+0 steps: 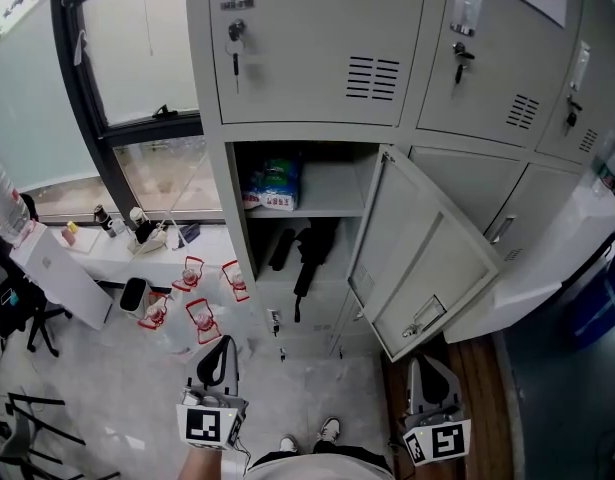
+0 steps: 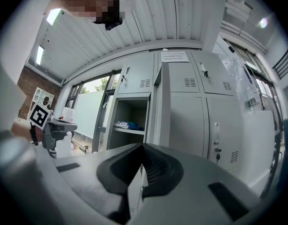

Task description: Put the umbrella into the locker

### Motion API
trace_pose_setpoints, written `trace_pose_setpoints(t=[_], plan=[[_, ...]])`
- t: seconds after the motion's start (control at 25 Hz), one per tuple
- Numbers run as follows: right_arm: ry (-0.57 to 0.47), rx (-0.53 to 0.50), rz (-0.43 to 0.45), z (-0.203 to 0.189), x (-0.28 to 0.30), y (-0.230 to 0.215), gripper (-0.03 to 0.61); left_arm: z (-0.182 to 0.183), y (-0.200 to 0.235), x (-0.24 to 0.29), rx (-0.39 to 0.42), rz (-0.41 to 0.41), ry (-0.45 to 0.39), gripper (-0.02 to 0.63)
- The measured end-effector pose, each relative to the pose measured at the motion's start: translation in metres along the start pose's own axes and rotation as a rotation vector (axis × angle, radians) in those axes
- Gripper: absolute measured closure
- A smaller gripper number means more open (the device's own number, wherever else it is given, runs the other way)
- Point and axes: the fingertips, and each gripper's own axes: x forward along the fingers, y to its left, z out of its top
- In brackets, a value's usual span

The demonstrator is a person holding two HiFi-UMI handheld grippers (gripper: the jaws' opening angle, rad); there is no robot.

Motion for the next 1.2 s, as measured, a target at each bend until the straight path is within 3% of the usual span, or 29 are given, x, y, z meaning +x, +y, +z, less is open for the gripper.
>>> trace_pose_setpoints(t=[0.56,1.2], plan=[[0.006,-0.007,-0.019,0.001,-0.008,0.004,0.563,-0.004,-0.007,-0.005,-0.052,-0.031,-0.002,0.592],[0.028,-0.01,0.011,-0.001,-0.009,0.021,0.563,-0.007,0.0,-0.02,-0.055,-0.027,0.003,0.592]])
